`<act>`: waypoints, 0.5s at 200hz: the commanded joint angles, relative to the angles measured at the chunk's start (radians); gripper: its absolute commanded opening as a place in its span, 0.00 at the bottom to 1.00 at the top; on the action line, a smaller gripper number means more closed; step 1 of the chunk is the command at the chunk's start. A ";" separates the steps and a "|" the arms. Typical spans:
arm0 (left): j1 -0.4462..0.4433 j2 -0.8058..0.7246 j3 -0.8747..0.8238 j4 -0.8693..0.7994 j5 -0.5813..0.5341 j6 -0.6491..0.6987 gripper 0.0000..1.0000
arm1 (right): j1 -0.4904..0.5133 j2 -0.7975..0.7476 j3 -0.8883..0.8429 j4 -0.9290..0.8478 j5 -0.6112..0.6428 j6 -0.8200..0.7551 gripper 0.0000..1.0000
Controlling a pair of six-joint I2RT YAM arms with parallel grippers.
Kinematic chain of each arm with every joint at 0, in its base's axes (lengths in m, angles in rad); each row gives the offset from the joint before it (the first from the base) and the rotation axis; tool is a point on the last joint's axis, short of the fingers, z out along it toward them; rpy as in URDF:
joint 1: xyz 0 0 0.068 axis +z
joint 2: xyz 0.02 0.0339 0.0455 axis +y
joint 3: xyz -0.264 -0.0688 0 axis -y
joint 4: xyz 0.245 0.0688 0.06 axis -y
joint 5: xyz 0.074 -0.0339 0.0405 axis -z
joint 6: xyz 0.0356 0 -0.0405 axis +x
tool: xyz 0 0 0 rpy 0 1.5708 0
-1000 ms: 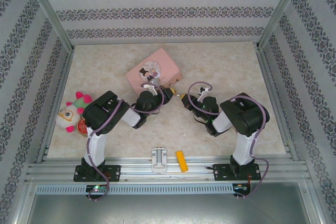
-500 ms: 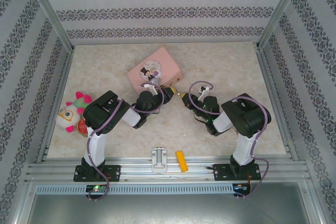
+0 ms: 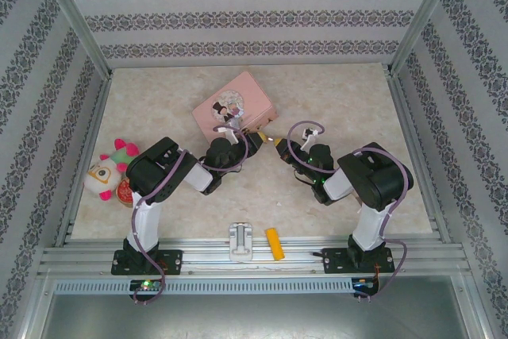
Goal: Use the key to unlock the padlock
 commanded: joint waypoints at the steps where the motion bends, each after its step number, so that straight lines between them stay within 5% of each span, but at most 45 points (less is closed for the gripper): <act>1: -0.015 0.087 -0.028 -0.142 0.125 -0.302 0.00 | 0.000 -0.005 0.012 0.049 -0.023 0.012 0.00; 100: -0.015 0.096 -0.023 -0.128 0.123 -0.311 0.00 | 0.022 0.026 0.028 0.049 -0.034 0.029 0.00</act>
